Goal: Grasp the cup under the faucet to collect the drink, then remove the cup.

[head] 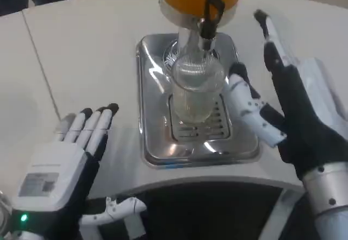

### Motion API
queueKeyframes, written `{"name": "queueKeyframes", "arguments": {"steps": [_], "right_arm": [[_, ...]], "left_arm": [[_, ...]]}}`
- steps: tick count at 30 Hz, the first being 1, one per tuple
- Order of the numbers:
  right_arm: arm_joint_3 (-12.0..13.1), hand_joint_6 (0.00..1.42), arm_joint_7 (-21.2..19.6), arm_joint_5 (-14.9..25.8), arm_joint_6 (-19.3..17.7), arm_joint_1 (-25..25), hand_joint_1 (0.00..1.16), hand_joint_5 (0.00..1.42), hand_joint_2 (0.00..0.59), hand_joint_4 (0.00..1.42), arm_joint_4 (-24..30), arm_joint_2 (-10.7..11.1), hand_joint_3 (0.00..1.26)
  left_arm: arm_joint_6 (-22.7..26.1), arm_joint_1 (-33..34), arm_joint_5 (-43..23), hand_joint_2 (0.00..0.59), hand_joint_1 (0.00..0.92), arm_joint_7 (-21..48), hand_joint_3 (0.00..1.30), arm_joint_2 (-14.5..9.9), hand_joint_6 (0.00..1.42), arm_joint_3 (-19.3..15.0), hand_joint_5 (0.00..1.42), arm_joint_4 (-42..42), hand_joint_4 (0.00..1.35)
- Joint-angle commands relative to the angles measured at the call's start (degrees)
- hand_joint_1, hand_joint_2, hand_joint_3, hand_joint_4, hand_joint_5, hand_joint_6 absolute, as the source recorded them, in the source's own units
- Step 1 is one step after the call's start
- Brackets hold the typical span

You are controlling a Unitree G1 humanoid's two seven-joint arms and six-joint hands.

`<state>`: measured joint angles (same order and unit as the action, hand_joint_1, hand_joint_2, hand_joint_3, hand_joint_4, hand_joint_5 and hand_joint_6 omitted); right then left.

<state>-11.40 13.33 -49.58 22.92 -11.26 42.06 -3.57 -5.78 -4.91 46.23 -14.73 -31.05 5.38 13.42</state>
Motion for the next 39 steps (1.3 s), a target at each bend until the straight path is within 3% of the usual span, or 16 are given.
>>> {"name": "queueKeyframes", "arguments": {"steps": [1,5,11,16,19,23,28,32,39], "right_arm": [[0.85,0.0,-1.25,2.68,1.82,-3.47,0.23,0.0,0.586,0.0,0.28,-2.0,0.0],[5.48,0.0,-0.83,8.64,3.26,-8.68,0.22,0.0,0.586,0.0,-3.03,-0.31,0.0],[7.97,0.0,-1.12,13.6,3.1,-11.92,0.21,0.0,0.586,0.0,-4.58,1.71,0.0],[7.48,0.0,-0.69,18.31,3.81,-12.05,0.21,0.0,0.586,0.0,-3.98,1.85,0.0],[6.17,0.0,0.9,20.2,2.38,-12.02,0.21,0.0,0.586,0.0,-3.72,4.41,0.0],[9.33,0.0,2.82,27.78,2.98,-12.59,0.2,0.0,0.586,0.0,-5.99,5.89,0.0],[8.37,0.0,2.02,28.52,2.17,-14.17,0.2,0.0,0.584,0.0,-7.68,8.54,0.0],[8.89,0.0,0.69,30.79,2.45,-15.93,0.19,0.0,0.583,0.0,-10.67,8.26,0.0],[7.3,0.0,0.41,33.47,1.78,-21.13,0.18,0.0,0.582,0.0,-16.35,9.13,0.0]], "left_arm": [[0.53,-2.98,1.79,0.0,0.0,0.77,0.0,1.26,0.0,-0.06,0.0,2.84,0.0],[0.46,-4.32,1.95,0.0,0.0,1.07,0.0,2.07,0.0,-0.23,0.0,4.03,0.0],[0.68,-6.39,1.54,0.0,0.0,1.69,0.0,3.27,0.0,-1.04,0.0,5.92,0.0],[0.82,-7.44,1.8,0.0,0.0,1.81,0.0,4.09,0.0,-1.64,0.0,7.07,0.0],[0.61,-7.77,1.84,0.0,0.0,1.8,0.0,4.5,0.0,-2.04,0.0,7.42,0.0],[0.46,-7.51,0.32,0.001,0.0,1.79,0.0,5.22,0.0,-2.76,0.0,6.43,0.0],[0.58,-7.63,-0.34,0.0,0.0,1.64,0.0,5.82,0.0,-3.29,0.0,6.16,0.0],[0.7,-7.62,-0.58,0.002,0.0,1.59,0.0,6.04,0.0,-3.25,0.0,6.01,0.0],[0.67,-7.49,-0.23,0.004,0.0,1.54,0.0,6.58,0.0,-3.04,0.0,5.92,0.0]]}}
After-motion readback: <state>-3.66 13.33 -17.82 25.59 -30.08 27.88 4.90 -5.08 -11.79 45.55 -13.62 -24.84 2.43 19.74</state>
